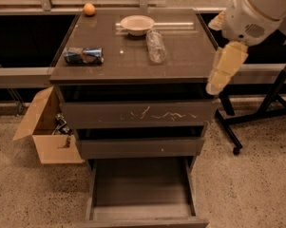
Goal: Place redbull can into bottom drawer
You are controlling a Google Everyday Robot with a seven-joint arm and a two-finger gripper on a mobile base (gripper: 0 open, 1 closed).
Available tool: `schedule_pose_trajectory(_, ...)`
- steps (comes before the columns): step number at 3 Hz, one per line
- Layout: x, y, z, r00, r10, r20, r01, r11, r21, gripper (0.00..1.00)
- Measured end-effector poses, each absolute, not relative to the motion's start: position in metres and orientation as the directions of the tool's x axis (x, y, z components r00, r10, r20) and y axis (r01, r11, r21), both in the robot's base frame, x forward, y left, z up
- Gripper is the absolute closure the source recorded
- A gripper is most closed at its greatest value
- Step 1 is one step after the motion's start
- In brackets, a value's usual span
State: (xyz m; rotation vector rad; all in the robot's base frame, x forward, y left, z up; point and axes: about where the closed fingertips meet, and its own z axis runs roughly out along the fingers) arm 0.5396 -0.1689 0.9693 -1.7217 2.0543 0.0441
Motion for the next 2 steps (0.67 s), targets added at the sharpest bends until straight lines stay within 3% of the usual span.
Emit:
schedule_pose_trajectory(1,0.5911,-0.1357,0.9503,-0.098,-0.886,-0.453,-0.947,0.222,-0.23,0.0)
schedule_pose_trajectory(2,0.5911,-0.1357,0.9502,-0.098,-0.886,-0.453,-0.947,0.222,-0.23,0.0)
